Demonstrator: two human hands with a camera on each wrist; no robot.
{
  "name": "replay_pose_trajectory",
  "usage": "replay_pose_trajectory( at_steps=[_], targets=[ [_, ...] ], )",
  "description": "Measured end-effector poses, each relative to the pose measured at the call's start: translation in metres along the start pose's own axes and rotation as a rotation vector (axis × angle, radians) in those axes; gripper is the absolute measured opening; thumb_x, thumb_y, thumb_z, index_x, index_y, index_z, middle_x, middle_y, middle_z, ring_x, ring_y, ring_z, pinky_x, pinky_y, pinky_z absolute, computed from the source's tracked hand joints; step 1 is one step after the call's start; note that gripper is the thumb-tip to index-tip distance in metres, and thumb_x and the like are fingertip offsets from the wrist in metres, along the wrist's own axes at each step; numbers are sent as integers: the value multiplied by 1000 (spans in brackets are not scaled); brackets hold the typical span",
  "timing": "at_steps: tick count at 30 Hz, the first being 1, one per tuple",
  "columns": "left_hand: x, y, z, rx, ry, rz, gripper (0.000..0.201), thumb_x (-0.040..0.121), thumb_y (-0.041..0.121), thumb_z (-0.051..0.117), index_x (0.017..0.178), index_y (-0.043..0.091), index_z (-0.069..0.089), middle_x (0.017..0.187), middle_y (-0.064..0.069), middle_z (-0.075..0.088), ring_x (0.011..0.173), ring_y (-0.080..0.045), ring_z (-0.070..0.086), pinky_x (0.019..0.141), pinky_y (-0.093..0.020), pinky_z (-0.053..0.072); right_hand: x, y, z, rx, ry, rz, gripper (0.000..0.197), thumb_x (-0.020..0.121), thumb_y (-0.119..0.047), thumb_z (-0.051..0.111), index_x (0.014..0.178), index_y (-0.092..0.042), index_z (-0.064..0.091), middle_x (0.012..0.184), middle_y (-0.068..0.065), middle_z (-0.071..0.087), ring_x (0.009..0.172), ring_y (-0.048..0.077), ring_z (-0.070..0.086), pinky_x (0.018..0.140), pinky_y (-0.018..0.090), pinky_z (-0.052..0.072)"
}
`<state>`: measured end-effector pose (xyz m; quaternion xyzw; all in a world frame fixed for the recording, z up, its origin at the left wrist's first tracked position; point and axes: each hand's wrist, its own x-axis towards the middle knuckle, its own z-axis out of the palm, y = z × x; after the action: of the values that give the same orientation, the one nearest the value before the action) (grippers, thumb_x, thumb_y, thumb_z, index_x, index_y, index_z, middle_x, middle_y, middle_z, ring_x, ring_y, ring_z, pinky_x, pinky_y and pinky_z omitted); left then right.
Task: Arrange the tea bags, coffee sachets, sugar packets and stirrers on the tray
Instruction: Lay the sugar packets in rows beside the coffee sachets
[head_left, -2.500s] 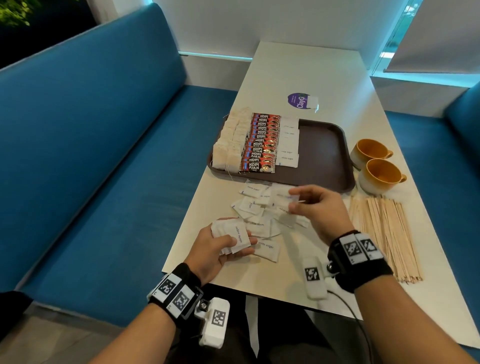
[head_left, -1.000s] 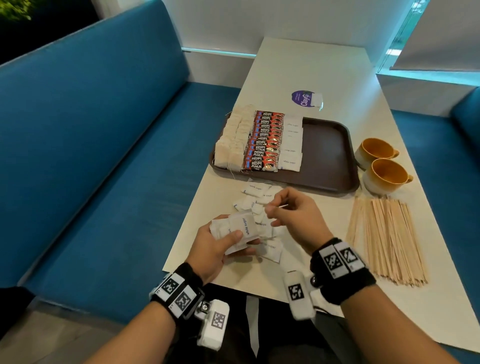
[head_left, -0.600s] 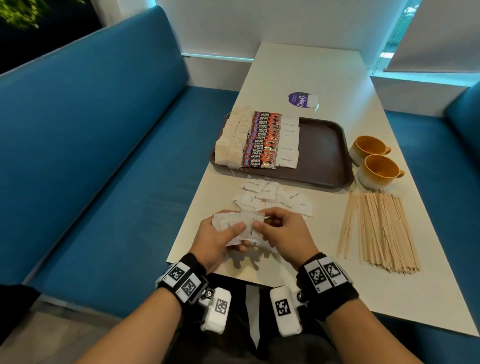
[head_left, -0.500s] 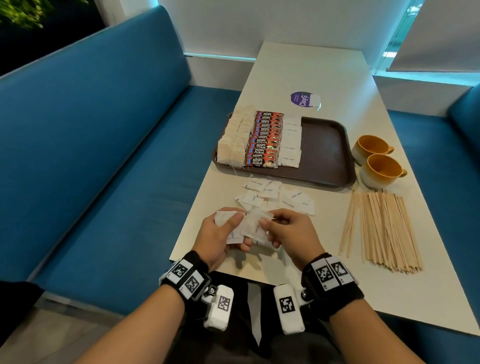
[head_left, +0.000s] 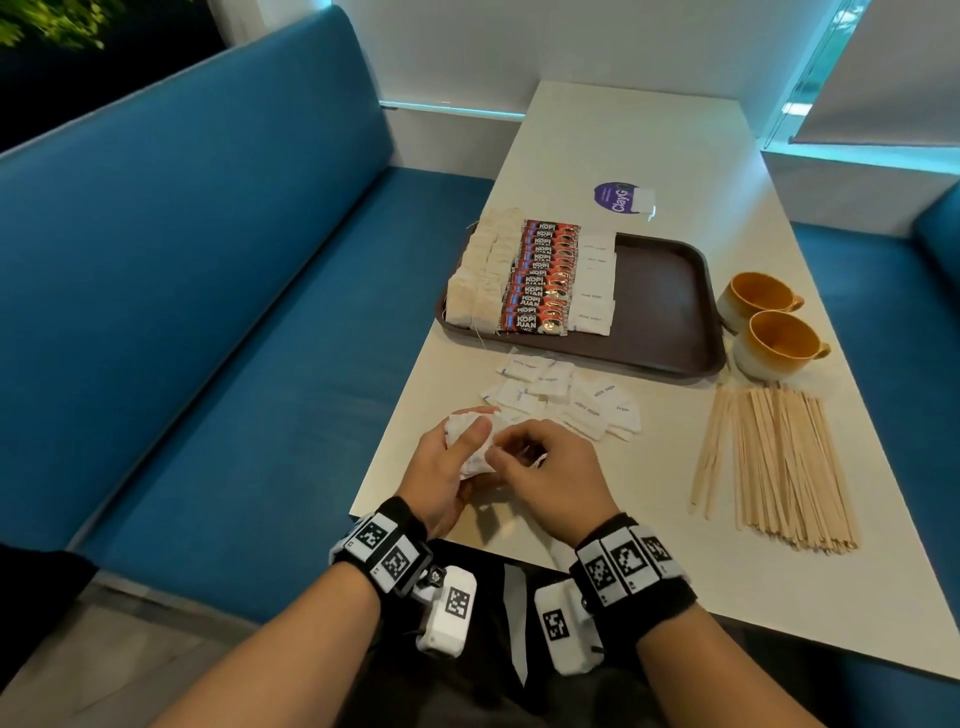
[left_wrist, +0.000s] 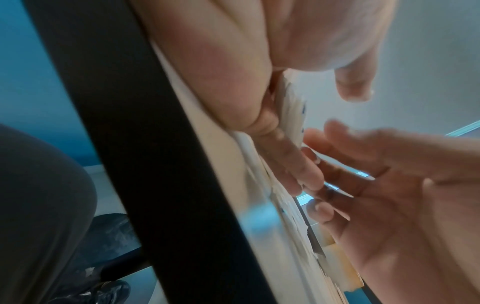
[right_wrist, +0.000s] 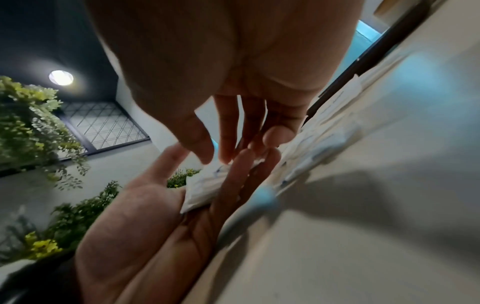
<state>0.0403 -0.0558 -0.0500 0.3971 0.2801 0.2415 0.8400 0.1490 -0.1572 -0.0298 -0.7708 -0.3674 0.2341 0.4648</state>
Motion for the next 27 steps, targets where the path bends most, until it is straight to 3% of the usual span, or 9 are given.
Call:
replay_pose_trajectory(
  at_steps=[4, 7, 11, 15, 19, 22, 24, 27],
  targets=[
    [1, -3, -5, 2, -19, -16, 46, 89, -3, 68, 132, 4, 55, 120, -25, 69, 102, -40, 71, 76, -40, 64, 1, 4, -8, 35, -26, -13, 27, 83, -1, 66, 89, -24, 78, 84, -11, 74, 78, 2, 64, 69, 10, 45],
    [4, -6, -6, 28, 4, -26, 44, 91, -16, 59, 129, 6, 58, 121, -27, 68, 96, -43, 72, 72, -39, 65, 5, 8, -17, 123, 26, 28, 31, 82, 5, 65, 82, -24, 76, 83, -9, 75, 74, 5, 64, 67, 17, 51],
    [5, -6, -7, 49, 13, -18, 39, 94, -13, 58, 124, 12, 59, 118, -21, 72, 89, -42, 74, 67, -41, 66, 8, 16, -25, 187, 146, 82, 20, 81, -1, 73, 81, -20, 66, 89, -1, 69, 73, 13, 61, 68, 31, 56],
    [3, -3, -5, 57, 4, -47, 41, 93, -1, 65, 129, 16, 55, 117, -22, 72, 78, -36, 76, 60, -42, 65, 8, 21, -24, 287, 79, 122, 20, 82, -2, 75, 80, -16, 60, 76, -2, 67, 73, 19, 65, 73, 43, 59],
    [2, -1, -2, 11, 9, -7, 42, 86, -5, 68, 124, 9, 56, 116, -23, 71, 89, -40, 74, 64, -38, 64, 8, 24, -20, 322, 50, 70, 22, 82, 3, 77, 80, -15, 66, 75, 0, 67, 73, 17, 65, 74, 42, 60],
    [0, 0, -1, 43, 18, -18, 48, 82, 3, 73, 126, 11, 56, 118, -24, 71, 89, -43, 74, 64, -41, 65, 9, 25, -24, 373, 49, 95, 23, 83, 4, 76, 84, -18, 72, 84, 11, 68, 82, 32, 71, 76, 47, 63],
    [-1, 2, -1, 64, 15, -38, 50, 83, 12, 74, 129, 13, 56, 117, -22, 72, 90, -46, 73, 67, -44, 65, 10, 22, -28, 420, 31, 131, 20, 88, 8, 70, 89, -12, 71, 92, 21, 67, 87, 39, 72, 73, 46, 64],
    [0, 2, -2, 54, 13, -58, 40, 93, 11, 65, 132, 13, 55, 115, -22, 74, 87, -42, 74, 68, -46, 64, 11, 18, -34, 416, -17, 162, 16, 92, 10, 63, 94, -5, 67, 98, 18, 66, 79, 40, 74, 69, 48, 64]
  ],
)
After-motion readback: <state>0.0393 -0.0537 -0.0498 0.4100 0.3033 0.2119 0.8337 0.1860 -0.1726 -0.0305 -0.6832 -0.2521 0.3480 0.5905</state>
